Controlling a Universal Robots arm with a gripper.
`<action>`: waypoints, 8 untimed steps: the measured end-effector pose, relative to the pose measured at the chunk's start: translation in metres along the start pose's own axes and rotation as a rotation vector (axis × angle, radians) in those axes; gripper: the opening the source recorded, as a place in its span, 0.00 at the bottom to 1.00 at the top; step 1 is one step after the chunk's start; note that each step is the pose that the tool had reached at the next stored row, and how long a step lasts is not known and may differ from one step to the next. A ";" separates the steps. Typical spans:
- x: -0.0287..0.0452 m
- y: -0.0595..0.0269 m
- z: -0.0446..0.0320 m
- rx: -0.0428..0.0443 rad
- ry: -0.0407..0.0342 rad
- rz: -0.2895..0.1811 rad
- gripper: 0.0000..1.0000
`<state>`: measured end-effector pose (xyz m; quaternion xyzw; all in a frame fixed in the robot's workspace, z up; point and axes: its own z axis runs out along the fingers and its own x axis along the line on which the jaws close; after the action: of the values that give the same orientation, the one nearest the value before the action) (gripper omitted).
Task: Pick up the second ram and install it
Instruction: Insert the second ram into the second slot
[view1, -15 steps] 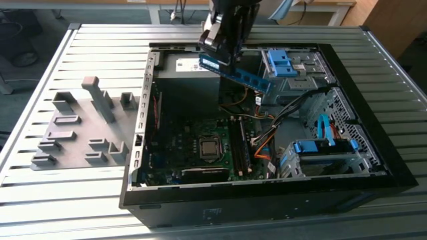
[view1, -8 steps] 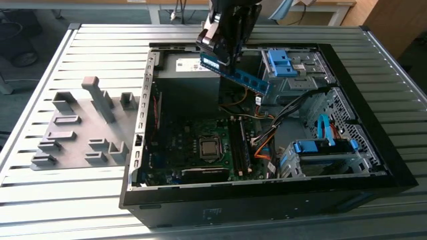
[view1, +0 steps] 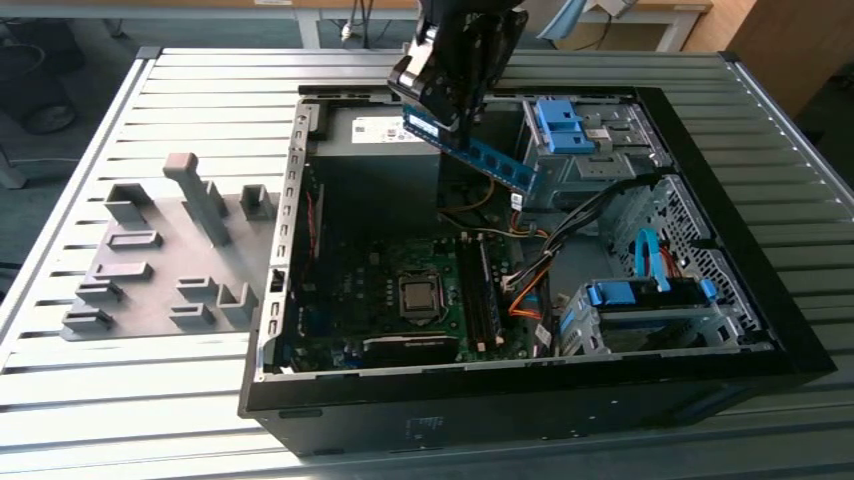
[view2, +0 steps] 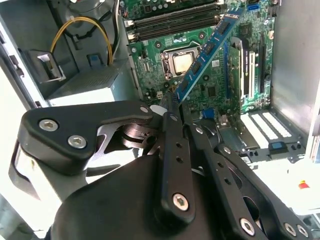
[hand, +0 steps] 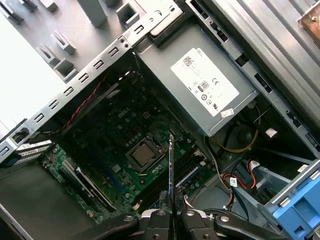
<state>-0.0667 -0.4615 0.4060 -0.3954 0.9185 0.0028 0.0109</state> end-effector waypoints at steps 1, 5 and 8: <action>0.0000 0.0000 0.0000 0.0002 0.0001 0.008 0.14; 0.0000 0.0000 0.0002 0.0009 0.0002 0.040 0.14; 0.0000 0.0000 0.0002 0.0013 0.0003 0.059 0.14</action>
<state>-0.0667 -0.4615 0.4059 -0.3683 0.9296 0.0024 0.0109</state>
